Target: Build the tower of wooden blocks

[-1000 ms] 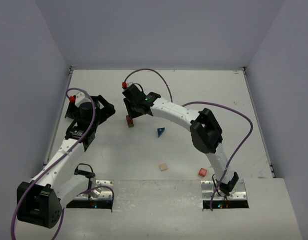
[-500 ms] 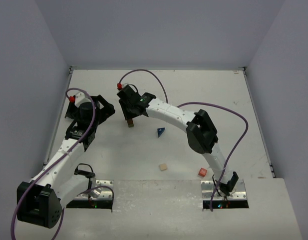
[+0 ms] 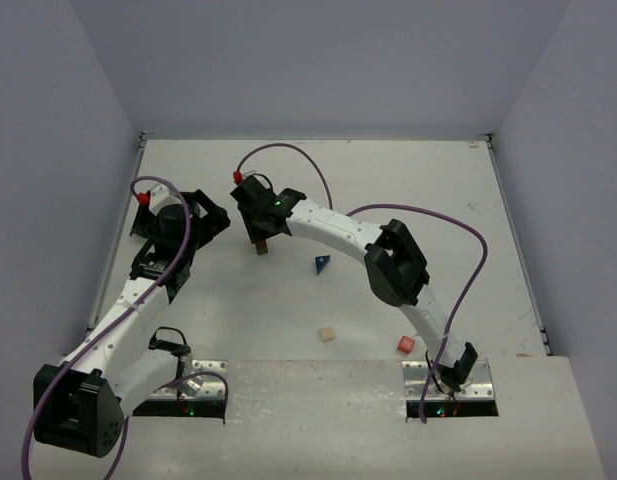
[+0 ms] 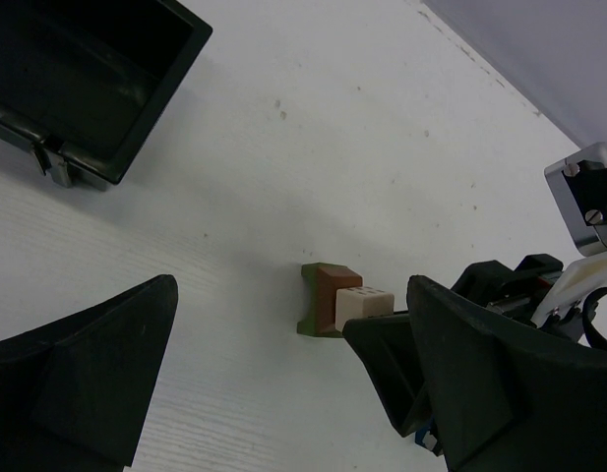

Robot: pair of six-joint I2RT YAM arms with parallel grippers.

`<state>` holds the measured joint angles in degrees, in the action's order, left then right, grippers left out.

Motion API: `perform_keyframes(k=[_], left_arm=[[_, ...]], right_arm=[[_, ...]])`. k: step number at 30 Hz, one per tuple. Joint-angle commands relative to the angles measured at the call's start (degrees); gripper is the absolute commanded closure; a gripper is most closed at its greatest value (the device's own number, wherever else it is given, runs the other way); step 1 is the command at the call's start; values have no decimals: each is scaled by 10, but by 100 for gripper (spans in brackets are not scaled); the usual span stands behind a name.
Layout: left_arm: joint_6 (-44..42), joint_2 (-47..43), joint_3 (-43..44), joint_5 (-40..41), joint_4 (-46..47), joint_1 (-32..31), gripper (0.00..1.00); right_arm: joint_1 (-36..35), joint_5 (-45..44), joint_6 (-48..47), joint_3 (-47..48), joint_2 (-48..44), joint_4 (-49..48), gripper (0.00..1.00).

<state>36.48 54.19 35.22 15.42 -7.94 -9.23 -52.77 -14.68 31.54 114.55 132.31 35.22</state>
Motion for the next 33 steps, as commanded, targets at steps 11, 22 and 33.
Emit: perform_keyframes(k=[11,22,33], left_arm=[[3,-18,-1,-2,20,5,0],[3,-17,-1,-4,21,5,0],[3,-20,-2,-4,19,5,0]], right_arm=[[-8,-14,2,27,-9,-12,74],[-8,-21,-9,56,9,2,70],[-8,-28,-12,65,19,6,67]])
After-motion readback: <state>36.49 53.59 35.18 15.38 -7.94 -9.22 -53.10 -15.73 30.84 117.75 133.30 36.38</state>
